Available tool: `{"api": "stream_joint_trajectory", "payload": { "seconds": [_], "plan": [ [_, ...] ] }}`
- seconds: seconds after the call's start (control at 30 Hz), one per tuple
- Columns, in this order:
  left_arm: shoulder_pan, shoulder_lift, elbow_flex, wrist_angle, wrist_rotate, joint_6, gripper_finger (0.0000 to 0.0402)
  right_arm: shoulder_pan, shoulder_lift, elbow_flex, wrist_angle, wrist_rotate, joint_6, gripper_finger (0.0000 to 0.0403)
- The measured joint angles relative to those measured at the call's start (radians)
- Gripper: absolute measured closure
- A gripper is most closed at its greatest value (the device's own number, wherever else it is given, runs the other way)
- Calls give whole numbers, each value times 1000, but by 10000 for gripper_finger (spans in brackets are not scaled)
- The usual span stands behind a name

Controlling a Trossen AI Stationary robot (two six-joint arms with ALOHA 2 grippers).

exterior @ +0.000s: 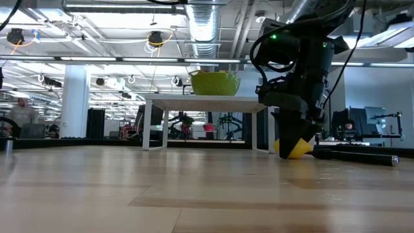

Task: Pick & Place Fruit
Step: Put the yellow lemon into the green strainer bowl

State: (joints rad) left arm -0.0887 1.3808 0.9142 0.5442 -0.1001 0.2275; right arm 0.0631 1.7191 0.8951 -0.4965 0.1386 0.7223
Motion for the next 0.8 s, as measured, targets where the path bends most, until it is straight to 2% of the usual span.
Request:
{"api": "stream_joint_trajectory", "payload": {
  "seconds": [0.27, 0.6, 0.8],
  "plan": [
    [0, 0, 0, 0, 0, 0, 211, 0, 0, 0, 1, -4, 0, 190],
    [0, 0, 0, 0, 0, 0, 211, 1, 0, 0, 7, -10, 2, 206],
    [0, 0, 0, 0, 0, 0, 211, 1, 0, -1, 10, -11, 11, 191]
  ]
}}
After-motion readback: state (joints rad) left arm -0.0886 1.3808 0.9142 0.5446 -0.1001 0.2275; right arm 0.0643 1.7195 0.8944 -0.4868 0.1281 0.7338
